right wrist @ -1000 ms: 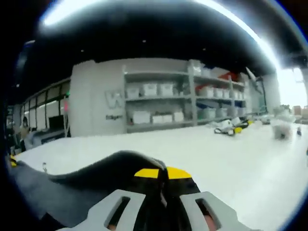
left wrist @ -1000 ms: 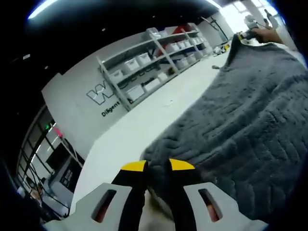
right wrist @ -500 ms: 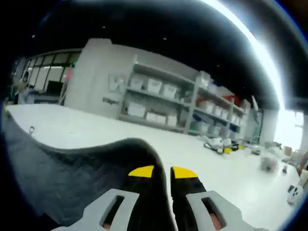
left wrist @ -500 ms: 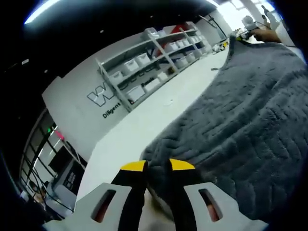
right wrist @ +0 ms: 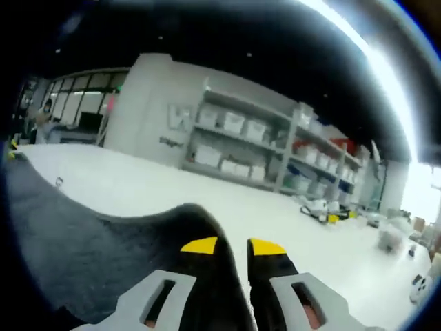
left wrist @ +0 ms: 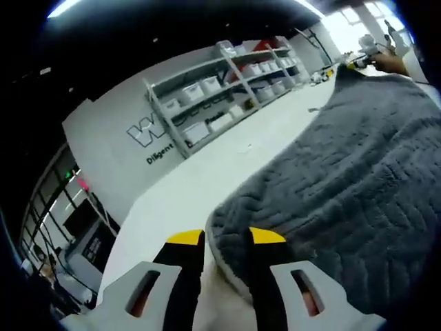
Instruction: Open the folded towel by lifting each exposed corner and separating the folded layers until the towel lies flat within the target outline without major curled edges
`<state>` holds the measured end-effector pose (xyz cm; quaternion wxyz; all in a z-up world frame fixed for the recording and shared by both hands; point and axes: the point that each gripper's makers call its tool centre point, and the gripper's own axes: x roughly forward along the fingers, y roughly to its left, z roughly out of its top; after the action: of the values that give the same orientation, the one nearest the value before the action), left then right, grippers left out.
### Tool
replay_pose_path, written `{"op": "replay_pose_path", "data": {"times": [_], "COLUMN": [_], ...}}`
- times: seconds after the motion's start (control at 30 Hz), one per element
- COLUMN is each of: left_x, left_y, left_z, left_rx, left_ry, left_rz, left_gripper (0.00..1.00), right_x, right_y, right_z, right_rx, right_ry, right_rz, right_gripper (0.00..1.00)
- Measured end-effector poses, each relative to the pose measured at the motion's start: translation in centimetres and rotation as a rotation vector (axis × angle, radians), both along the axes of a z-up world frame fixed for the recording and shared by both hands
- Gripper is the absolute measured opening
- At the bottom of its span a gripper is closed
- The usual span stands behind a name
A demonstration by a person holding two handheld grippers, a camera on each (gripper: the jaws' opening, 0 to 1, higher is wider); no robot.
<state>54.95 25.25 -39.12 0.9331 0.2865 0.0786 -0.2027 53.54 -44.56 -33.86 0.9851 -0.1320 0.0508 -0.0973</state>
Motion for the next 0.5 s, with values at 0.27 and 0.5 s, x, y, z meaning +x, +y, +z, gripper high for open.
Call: {"op": "replay_pose_path", "data": {"times": [0.27, 0.5], "left_x": [-0.3, -0.4], "left_y": [0.6, -0.1], "left_z": [1.0, 1.2], "left_rx": [-0.102, -0.170], "left_ry": [-0.004, 0.001], "left_rz": [0.008, -0.015], "left_gripper": [0.24, 0.22], "right_x": [-2.8, -1.2], "right_y": [0.5, 0.3], "right_z": [2.0, 0.7], "right_rx": [0.001, -0.037], "right_ry": [-0.063, -0.026], "right_rz": [-0.018, 0.024], "right_gripper": [0.20, 0.22]}}
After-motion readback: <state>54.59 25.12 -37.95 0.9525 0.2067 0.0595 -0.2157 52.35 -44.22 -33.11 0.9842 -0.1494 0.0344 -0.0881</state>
